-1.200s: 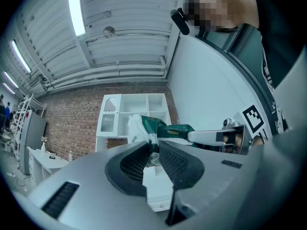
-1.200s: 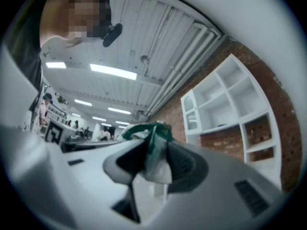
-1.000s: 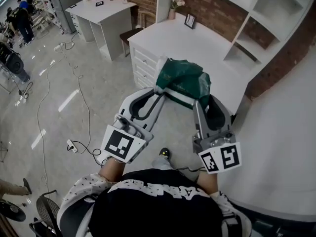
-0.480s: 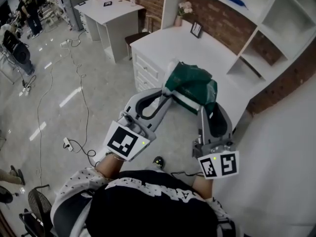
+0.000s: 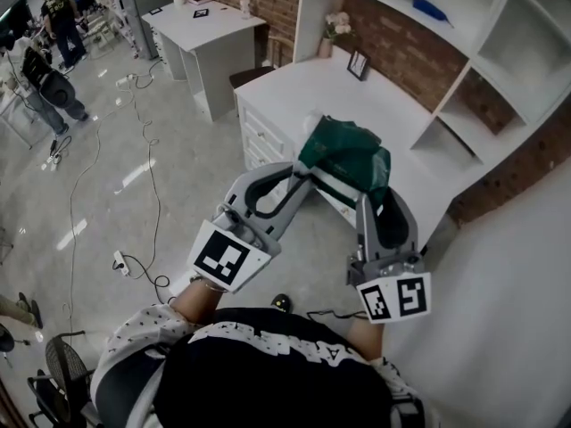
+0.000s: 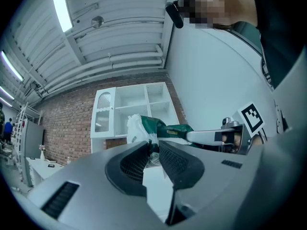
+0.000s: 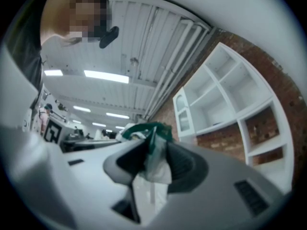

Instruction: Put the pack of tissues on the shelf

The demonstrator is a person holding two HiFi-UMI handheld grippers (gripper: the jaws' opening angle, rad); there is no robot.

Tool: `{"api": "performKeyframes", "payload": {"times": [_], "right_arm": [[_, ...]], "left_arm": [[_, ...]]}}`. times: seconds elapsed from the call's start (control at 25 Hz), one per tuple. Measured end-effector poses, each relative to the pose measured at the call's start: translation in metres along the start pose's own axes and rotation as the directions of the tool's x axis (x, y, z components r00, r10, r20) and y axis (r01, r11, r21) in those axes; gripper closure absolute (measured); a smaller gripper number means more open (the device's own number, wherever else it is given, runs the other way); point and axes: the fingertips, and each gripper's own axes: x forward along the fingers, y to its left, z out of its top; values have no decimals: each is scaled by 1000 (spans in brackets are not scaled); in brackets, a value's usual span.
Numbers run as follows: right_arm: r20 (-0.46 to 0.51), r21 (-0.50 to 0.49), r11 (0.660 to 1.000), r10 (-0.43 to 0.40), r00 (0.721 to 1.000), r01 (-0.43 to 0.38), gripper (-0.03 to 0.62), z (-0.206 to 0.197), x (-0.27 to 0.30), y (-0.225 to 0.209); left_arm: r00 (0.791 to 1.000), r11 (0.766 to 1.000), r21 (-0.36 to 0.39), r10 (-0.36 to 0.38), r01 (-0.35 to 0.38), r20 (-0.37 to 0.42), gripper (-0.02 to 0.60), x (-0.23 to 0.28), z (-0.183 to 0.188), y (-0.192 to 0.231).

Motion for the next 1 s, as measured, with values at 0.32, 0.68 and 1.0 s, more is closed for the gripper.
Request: {"api": "performKeyframes", "payload": {"times": [0.32,0.68,1.0], "right_arm": [[-11,18,1000,-7,1000,7,439,-11,-1,-31],[-16,19,998,-51,999,52,439,-16,-10,-51],[-14,-26,992,-128,992,127,439,-14,-18,-63]], "left_arm": [[1000,1000,2,0,0,-30,482,27,-16,-9],[998,999,-8,-43,43,-37,482,46,-26,-20],[993,992,-37,-122,121,-10,482,62,-32,-27]]}}
